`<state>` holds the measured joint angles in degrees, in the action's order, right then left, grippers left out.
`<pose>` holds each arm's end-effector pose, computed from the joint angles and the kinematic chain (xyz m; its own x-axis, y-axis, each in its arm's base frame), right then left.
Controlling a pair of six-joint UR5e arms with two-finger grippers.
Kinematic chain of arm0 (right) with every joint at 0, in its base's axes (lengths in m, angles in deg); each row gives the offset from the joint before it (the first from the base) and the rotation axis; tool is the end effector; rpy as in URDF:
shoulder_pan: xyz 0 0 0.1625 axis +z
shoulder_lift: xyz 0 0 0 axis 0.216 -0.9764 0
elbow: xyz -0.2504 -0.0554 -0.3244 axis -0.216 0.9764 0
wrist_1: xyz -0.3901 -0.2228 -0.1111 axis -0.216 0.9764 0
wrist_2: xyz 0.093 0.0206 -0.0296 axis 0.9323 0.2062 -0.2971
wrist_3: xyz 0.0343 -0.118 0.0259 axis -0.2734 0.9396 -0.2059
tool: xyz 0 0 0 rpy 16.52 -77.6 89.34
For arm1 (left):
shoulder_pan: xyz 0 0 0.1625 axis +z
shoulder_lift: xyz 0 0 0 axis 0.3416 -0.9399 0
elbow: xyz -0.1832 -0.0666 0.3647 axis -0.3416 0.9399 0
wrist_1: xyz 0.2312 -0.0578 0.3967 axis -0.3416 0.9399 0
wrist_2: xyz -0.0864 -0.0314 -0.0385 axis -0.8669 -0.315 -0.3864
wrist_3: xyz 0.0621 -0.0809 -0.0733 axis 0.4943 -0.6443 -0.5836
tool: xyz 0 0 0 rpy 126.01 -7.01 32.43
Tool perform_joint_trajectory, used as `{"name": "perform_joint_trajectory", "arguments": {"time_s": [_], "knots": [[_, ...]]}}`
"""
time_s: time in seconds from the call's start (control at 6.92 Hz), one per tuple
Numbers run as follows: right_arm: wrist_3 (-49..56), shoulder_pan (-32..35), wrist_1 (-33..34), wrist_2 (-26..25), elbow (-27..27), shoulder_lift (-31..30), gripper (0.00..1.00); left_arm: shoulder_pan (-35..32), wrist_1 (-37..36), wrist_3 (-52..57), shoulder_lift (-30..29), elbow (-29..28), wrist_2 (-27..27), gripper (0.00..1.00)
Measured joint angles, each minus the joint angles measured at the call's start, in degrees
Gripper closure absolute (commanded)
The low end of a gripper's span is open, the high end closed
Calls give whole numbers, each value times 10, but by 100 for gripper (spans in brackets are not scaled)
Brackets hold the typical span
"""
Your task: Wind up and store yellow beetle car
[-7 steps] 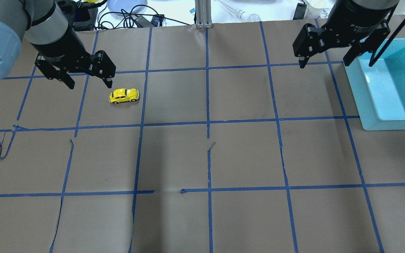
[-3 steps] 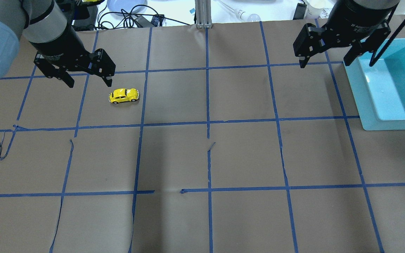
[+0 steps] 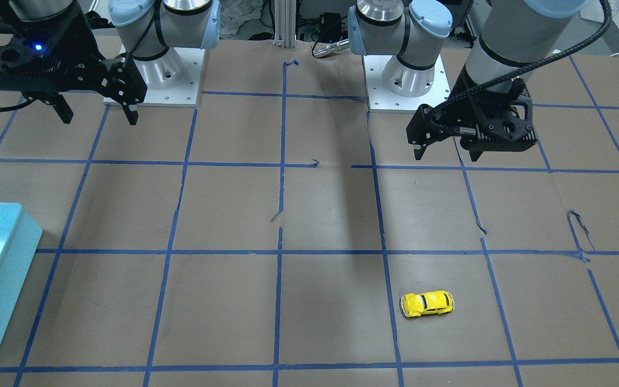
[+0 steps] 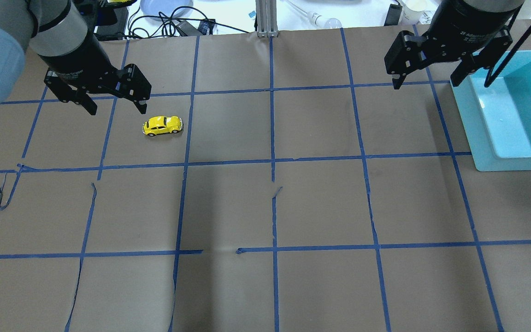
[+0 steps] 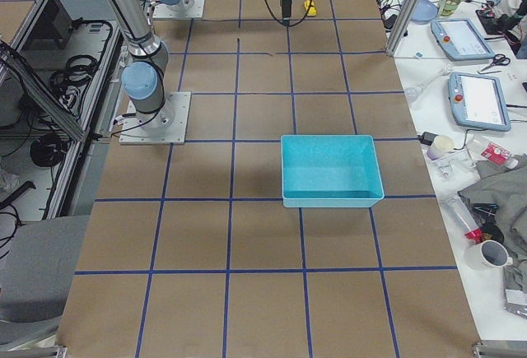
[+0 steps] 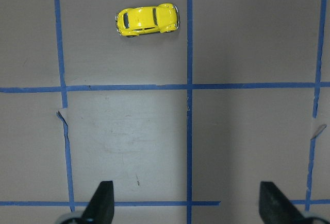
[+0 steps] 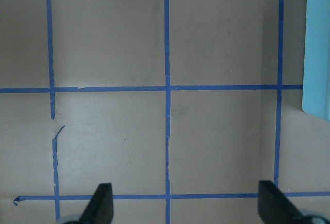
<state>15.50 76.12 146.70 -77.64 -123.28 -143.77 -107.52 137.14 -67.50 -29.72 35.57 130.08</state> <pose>0.1199 -0.5379 0.5044 -1.0000 0.0002 0.0035 0.0000 0.9969 -0.0781 -0.1076 -0.5599 0.4372 -0.9999 0.0046 -0.0146 0.0047 1.0000 -0.0044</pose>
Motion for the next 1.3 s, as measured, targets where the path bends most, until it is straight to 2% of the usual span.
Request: {"name": "perform_joint_trajectory", "arguments": {"time_s": [1.01,1.3], "knots": [[0,0,0,0,0,0,0,2,-3,-5,-6,2,-1,0],[0,0,0,0,0,0,0,23,-12,-18,-16,3,-1,0]]}}
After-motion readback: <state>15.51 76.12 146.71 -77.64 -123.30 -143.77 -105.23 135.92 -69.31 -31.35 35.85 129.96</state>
